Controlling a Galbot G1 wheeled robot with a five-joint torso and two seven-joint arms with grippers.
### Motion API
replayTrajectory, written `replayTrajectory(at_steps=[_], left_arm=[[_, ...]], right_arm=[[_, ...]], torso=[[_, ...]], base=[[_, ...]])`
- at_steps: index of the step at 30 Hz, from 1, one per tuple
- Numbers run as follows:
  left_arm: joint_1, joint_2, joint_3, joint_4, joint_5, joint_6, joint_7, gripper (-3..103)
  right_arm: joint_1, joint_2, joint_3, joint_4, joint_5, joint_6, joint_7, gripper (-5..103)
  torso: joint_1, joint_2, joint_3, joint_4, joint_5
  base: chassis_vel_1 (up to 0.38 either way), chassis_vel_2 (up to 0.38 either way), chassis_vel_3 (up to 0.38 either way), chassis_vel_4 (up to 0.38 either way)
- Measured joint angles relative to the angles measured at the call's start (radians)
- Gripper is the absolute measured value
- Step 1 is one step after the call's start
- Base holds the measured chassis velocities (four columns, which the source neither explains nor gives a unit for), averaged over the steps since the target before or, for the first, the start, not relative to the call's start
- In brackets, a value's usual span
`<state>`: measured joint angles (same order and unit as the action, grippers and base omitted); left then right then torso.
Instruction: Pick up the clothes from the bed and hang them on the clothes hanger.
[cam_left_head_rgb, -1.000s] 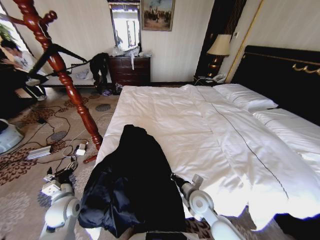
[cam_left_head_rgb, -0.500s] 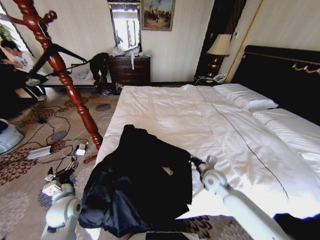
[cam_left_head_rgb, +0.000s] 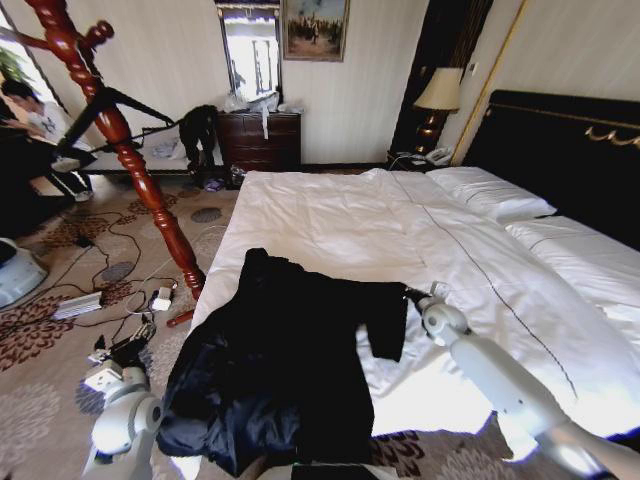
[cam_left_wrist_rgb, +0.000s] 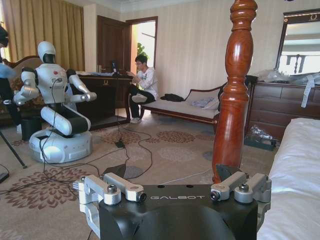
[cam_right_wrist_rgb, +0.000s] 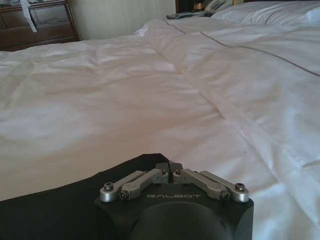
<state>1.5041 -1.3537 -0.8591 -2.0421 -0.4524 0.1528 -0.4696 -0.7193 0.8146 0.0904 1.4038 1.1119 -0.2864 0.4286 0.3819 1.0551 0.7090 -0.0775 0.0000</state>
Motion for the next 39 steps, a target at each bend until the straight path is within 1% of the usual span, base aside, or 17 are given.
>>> replayTrajectory(at_steps=[7, 13, 15, 16, 17, 19, 20, 21, 22, 23, 25, 26, 28, 30, 32, 34, 39], left_arm=[[-0.005, 0.007, 0.007, 0.006, 0.001, 0.000, 0.001, 100], [-0.001, 0.023, 0.014, 0.010, 0.002, 0.000, 0.006, 100], [0.003, 0.024, 0.022, 0.011, 0.001, 0.000, 0.010, 100], [0.006, 0.024, 0.025, 0.011, -0.005, 0.001, 0.013, 100], [0.006, 0.024, 0.025, 0.011, -0.005, 0.001, 0.013, 100], [0.015, 0.025, 0.033, 0.006, -0.053, 0.017, 0.021, 100], [0.024, 0.030, 0.037, -0.001, -0.108, 0.036, 0.026, 100], [0.024, 0.030, 0.037, -0.001, -0.108, 0.036, 0.026, 100], [0.031, 0.037, 0.037, -0.003, -0.162, 0.055, 0.027, 100], [0.034, 0.040, 0.036, -0.003, -0.188, 0.064, 0.028, 100], [0.054, 0.065, 0.014, -0.004, -0.351, 0.122, 0.032, 100], [0.054, 0.065, 0.014, -0.004, -0.351, 0.122, 0.032, 100], [0.067, 0.079, -0.003, 0.002, -0.433, 0.154, 0.044, 100], [0.070, 0.092, -0.024, 0.040, -0.538, 0.184, 0.058, 100], [0.064, 0.090, -0.030, 0.052, -0.566, 0.188, 0.060, 100], [0.042, 0.072, -0.048, 0.081, -0.637, 0.203, 0.057, 100], [0.028, 0.054, -0.045, 0.106, -0.682, 0.209, 0.058, 100]], right_arm=[[0.030, 0.011, -0.003, -0.065, -0.060, 0.001, -0.015, 0], [0.085, 0.046, 0.001, -0.171, -0.091, -0.002, 0.033, 0], [0.108, 0.063, 0.007, -0.203, -0.104, 0.034, 0.033, -1], [0.113, 0.068, 0.012, -0.206, -0.106, 0.053, 0.024, 4], [0.113, 0.068, 0.012, -0.206, -0.106, 0.053, 0.024, 4], [0.111, 0.068, 0.023, -0.184, -0.107, 0.080, 0.005, 15], [0.097, 0.061, 0.032, -0.143, -0.105, 0.084, 0.002, 20], [0.097, 0.061, 0.032, -0.143, -0.105, 0.084, 0.002, 20], [0.073, 0.047, 0.047, -0.089, -0.100, 0.083, 0.008, 25], [0.061, 0.042, 0.055, -0.066, -0.097, 0.082, 0.014, 25], [-0.023, 0.016, 0.126, 0.069, -0.076, 0.085, 0.057, 37], [-0.023, 0.016, 0.126, 0.069, -0.076, 0.085, 0.057, 37], [-0.096, 0.005, 0.198, 0.183, -0.054, 0.090, 0.084, 47], [-0.212, 0.003, 0.323, 0.373, -0.013, 0.087, 0.140, 58], [-0.244, 0.007, 0.358, 0.425, -0.003, 0.083, 0.158, 58], [-0.336, 0.028, 0.451, 0.550, 0.015, 0.070, 0.187, 69], [-0.465, 0.056, 0.538, 0.656, -0.014, 0.065, 0.195, 85]], torso=[[0.000, 0.000, 0.000, -0.0006, 0.0001], [0.000, 0.000, 0.000, -0.0007, 0.0001], [0.000, 0.000, 0.000, -0.0003, 0.0002], [0.000, 0.000, 0.000, -0.0003, -0.0001], [0.000, 0.000, 0.000, -0.0003, -0.0001], [0.000, 0.000, 0.000, -0.0005, -0.0003], [0.000, 0.000, 0.000, -0.0003, -0.0001], [0.000, 0.000, 0.000, -0.0003, -0.0001], [0.000, 0.000, 0.000, -0.0002, 0.0000], [0.000, 0.000, 0.000, -0.0002, -0.0001], [0.000, 0.000, 0.000, -0.0006, -0.0001], [0.000, 0.000, 0.000, -0.0006, -0.0001], [0.000, 0.000, 0.000, -0.0005, 0.0003], [0.000, 0.000, 0.000, -0.0007, -0.0003], [0.000, 0.000, 0.000, -0.0004, -0.0007], [0.000, 0.000, 0.000, -0.0005, -0.0002], [0.000, 0.000, 0.000, -0.0007, 0.0000]], base=[[0.000, 0.000, 0.000, 0.000], [0.000, 0.000, 0.000, 0.000], [0.000, 0.000, 0.000, 0.000], [0.000, 0.000, 0.000, 0.000], [0.000, 0.000, 0.000, 0.000], [0.000, 0.000, 0.000, 0.000], [0.000, 0.000, 0.000, 0.000], [0.000, 0.000, 0.000, 0.000], [0.000, 0.000, 0.000, 0.000], [0.000, 0.000, 0.000, 0.000], [0.000, 0.000, 0.000, 0.000], [0.000, 0.000, 0.000, 0.000], [0.000, 0.000, 0.000, 0.000], [0.000, 0.000, 0.000, 0.000], [0.000, 0.000, 0.000, 0.000], [0.000, 0.000, 0.000, 0.000], [0.000, 0.000, 0.000, 0.000]])
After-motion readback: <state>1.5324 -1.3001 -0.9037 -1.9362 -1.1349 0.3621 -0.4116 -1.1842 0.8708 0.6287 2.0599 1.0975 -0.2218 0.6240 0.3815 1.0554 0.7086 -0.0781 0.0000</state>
